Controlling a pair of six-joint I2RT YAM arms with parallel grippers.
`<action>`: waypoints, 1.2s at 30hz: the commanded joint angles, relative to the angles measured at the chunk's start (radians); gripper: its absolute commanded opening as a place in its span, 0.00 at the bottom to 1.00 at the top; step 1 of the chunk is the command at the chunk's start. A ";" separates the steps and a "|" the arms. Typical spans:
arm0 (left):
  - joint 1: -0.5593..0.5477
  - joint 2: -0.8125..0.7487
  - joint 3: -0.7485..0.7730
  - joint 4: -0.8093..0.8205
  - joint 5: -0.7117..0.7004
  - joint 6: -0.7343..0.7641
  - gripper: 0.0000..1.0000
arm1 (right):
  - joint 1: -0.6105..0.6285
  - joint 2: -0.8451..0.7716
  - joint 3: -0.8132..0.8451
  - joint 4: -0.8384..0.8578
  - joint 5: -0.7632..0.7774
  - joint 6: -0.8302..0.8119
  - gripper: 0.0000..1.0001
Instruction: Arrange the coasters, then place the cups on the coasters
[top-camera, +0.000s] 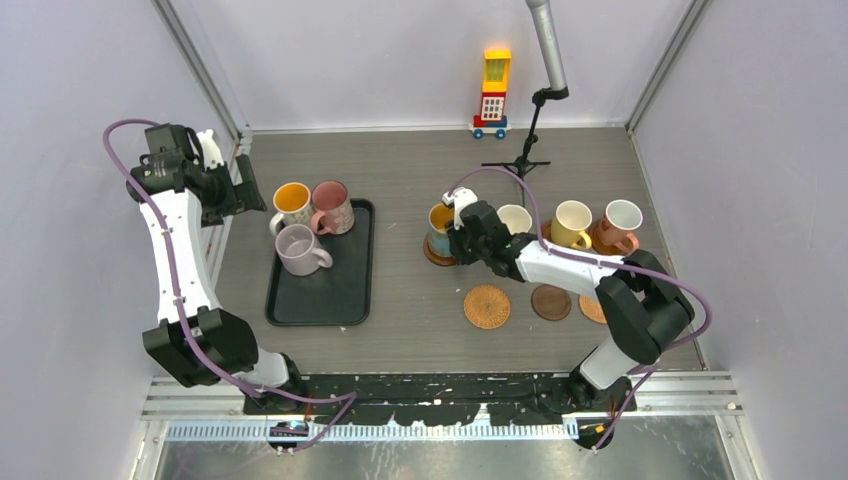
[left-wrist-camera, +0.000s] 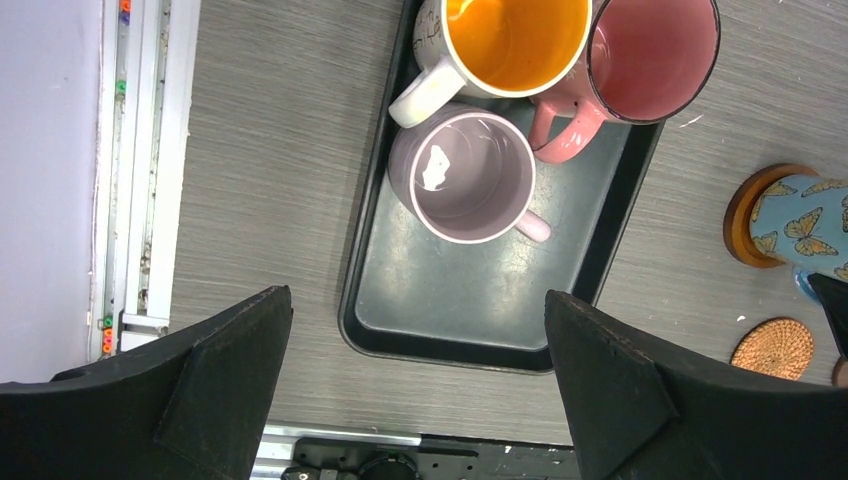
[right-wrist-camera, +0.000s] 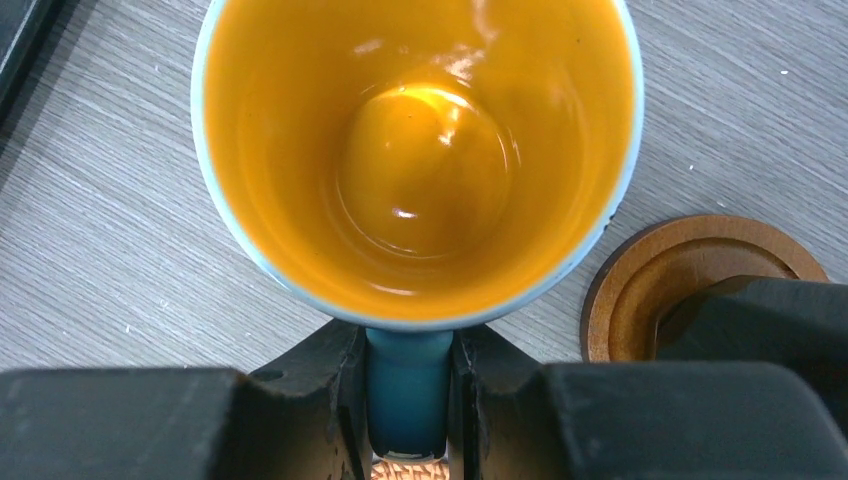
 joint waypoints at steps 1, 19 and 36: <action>0.007 -0.001 0.038 -0.002 -0.005 0.014 1.00 | -0.001 -0.007 0.007 0.169 0.014 0.016 0.06; 0.007 0.057 0.055 -0.075 0.001 0.101 1.00 | 0.037 -0.165 0.039 -0.093 -0.022 0.031 0.69; 0.053 0.159 0.087 -0.166 0.111 0.167 1.00 | 0.190 0.064 0.535 -0.264 -0.138 -0.058 0.70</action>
